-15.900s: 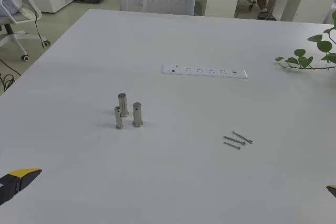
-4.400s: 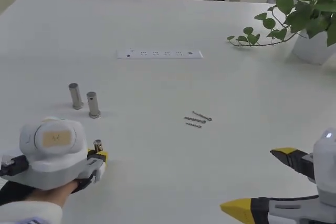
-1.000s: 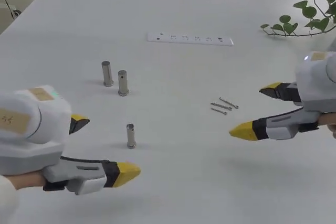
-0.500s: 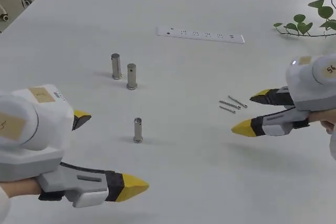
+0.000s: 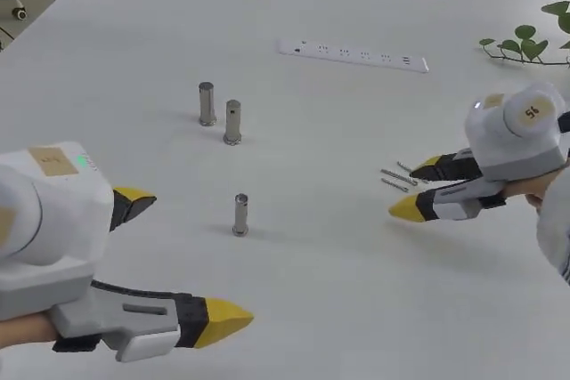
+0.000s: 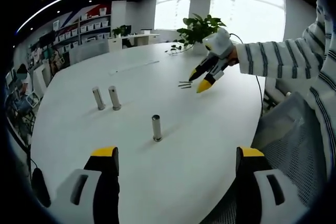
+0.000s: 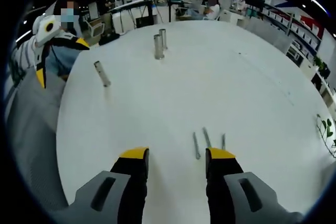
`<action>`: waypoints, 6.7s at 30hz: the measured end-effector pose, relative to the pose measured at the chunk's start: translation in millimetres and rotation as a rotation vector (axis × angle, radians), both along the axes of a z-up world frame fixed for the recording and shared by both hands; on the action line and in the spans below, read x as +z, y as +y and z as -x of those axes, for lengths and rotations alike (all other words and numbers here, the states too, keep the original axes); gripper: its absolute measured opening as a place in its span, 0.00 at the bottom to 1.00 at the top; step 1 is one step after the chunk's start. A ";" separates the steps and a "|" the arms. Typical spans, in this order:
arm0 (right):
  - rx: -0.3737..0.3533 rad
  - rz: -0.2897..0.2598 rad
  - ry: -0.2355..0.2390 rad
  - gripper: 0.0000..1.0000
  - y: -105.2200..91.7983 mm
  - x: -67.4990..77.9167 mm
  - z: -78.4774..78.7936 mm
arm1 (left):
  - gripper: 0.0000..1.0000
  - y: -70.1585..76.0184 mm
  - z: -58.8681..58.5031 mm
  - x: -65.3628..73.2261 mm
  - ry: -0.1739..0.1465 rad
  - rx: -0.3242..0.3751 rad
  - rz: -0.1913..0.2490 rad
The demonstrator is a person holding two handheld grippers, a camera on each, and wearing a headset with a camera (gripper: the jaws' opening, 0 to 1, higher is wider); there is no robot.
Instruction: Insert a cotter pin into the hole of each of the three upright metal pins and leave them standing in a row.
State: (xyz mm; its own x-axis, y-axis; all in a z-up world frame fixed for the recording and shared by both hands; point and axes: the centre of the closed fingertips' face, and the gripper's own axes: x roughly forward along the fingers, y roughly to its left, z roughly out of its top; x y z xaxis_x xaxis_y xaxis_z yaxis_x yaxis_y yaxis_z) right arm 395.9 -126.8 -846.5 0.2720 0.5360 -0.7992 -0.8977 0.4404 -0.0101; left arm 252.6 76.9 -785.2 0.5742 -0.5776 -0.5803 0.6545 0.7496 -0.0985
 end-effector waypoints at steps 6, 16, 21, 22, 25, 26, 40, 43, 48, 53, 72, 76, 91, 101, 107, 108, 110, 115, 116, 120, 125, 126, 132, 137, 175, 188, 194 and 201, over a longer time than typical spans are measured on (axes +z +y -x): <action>0.016 0.032 0.000 0.35 -1.5 -1.9 -6.0 | 0.89 -0.1 3.7 -0.1 0.006 0.007 -0.001; 0.081 0.099 0.003 0.23 -3.5 -6.3 -16.5 | 0.85 2.6 6.8 2.8 0.009 0.040 0.020; 0.115 0.129 0.017 0.17 -4.2 -12.0 -18.3 | 0.85 4.3 8.8 2.5 0.014 0.047 0.018; 0.120 0.137 0.018 0.16 -4.3 -13.2 -19.1 | 0.84 4.9 9.1 2.2 0.015 0.049 0.018; 0.151 0.165 0.019 0.15 -6.6 -16.3 -22.3 | 0.83 6.3 9.7 2.0 0.013 0.053 0.016; 0.162 0.178 0.020 0.14 -7.4 -17.3 -21.8 | 0.83 6.7 10.1 1.9 0.014 0.054 0.016; 0.187 0.212 0.058 0.05 -6.4 -19.0 -27.8 | 0.81 8.6 13.5 -2.9 0.026 0.053 0.006; 0.181 0.214 0.071 0.05 -5.3 -18.8 -26.9 | 0.81 8.4 13.8 -4.5 0.030 0.056 0.009; 0.254 0.273 0.026 0.05 -4.0 -19.2 -24.7 | 0.80 9.9 14.1 -8.1 0.036 0.062 0.008; 0.265 0.307 0.035 0.05 -2.3 -19.3 -24.3 | 0.80 11.1 13.7 -9.0 0.036 0.064 0.005; 0.224 0.332 0.028 0.01 -4.6 -18.9 -23.5 | 0.76 25.5 2.6 -6.5 0.016 0.140 0.011; 0.207 0.310 0.030 0.01 -5.6 -18.7 -23.7 | 0.75 25.4 3.2 -7.3 0.018 0.139 0.009; 0.247 0.347 -0.012 0.01 -11.0 -14.6 -15.5 | 0.74 21.5 3.2 -4.6 0.016 0.130 0.026; 0.236 0.327 -0.035 0.01 -11.1 -8.6 -11.8 | 0.71 19.6 6.5 -3.7 0.030 0.116 0.034; 0.247 0.327 -0.074 0.01 -13.3 0.2 -9.0 | 0.71 17.9 5.9 -2.5 0.029 0.104 0.035; 0.245 0.322 -0.075 0.01 -13.0 1.5 -7.3 | 0.70 17.1 5.3 -1.9 0.028 0.102 0.038; 0.247 0.321 -0.085 0.01 -12.3 3.4 -5.3 | 0.70 15.9 4.4 -1.0 0.026 0.100 0.043; 0.250 0.304 -0.098 0.01 -6.8 7.5 3.3 | 0.68 13.5 2.8 1.1 0.018 0.091 0.049; 0.253 0.302 -0.103 0.01 -5.7 8.3 4.9 | 0.67 12.7 3.0 1.5 0.019 0.087 0.052; 0.262 0.291 -0.131 0.01 0.5 13.1 10.2 | 0.68 9.5 0.7 4.4 -0.004 0.067 0.048; 0.272 0.296 -0.169 0.02 4.8 16.9 14.4 | 0.67 4.6 -2.1 6.3 -0.019 0.051 0.048; 0.276 0.295 -0.177 0.02 6.4 17.9 15.9 | 0.67 4.0 -2.7 6.1 -0.022 0.049 0.047; 0.278 0.287 -0.211 0.02 13.6 22.8 24.1 | 0.66 -3.1 -7.5 6.5 -0.041 0.025 0.063; 0.265 0.275 -0.216 0.02 16.1 21.3 33.2 | 0.64 -10.6 -10.5 8.0 -0.061 -0.009 0.047; 0.235 0.201 -0.306 0.02 38.8 34.8 82.4 | 0.56 -61.9 -19.8 -2.8 -0.066 -0.234 0.080; 0.284 0.195 -0.316 0.02 50.7 35.8 97.4 | 0.46 -73.2 -26.6 -2.2 -0.047 -0.246 0.138; 0.302 0.198 -0.326 0.02 53.6 39.3 105.0 | 0.39 -79.4 -26.6 -3.0 -0.016 -0.258 0.164; 0.313 0.198 -0.327 0.02 55.9 40.4 115.4 | 0.31 -85.0 -24.9 -4.5 0.020 -0.263 0.198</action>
